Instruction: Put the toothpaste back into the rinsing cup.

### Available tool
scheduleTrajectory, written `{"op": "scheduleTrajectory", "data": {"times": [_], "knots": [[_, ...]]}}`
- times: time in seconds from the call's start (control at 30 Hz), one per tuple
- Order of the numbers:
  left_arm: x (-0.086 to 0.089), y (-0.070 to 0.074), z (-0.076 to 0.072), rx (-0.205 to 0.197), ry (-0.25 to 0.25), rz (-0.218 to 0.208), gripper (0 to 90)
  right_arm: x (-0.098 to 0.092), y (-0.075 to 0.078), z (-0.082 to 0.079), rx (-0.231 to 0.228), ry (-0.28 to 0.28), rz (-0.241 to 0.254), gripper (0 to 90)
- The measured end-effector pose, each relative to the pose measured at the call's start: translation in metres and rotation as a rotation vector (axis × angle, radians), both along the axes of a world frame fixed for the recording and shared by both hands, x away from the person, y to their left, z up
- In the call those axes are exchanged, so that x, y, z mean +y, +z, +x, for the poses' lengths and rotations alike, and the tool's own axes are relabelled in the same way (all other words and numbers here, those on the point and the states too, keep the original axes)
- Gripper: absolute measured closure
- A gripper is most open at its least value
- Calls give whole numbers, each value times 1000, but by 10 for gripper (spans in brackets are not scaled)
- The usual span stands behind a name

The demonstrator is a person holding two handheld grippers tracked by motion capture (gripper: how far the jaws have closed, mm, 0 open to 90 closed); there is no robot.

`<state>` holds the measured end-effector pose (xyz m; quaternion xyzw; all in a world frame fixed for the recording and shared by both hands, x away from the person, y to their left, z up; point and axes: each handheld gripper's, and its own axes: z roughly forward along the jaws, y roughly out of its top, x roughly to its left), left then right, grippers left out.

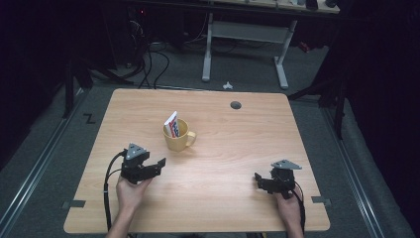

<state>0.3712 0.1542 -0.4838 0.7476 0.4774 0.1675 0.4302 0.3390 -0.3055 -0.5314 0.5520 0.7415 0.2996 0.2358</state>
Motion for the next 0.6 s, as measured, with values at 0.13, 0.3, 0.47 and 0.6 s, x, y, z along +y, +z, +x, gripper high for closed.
{"op": "scheduleTrajectory", "data": {"times": [0.13, 0.3, 0.47, 0.6], "knots": [[-1, -4, 0, 16, -4, -23, 324, 0, 0, 0, 0, 0, 0, 148], [-3, -8, -1, 18, -6, -20, 331, 0, 0, 0, 0, 0, 0, 148], [-6, -15, -1, 27, -5, -10, 343, 0, 0, 0, 0, 0, 0, 148], [-9, -20, -1, 19, 0, 24, 352, 0, 0, 0, 1, -1, 1, 148]]}}
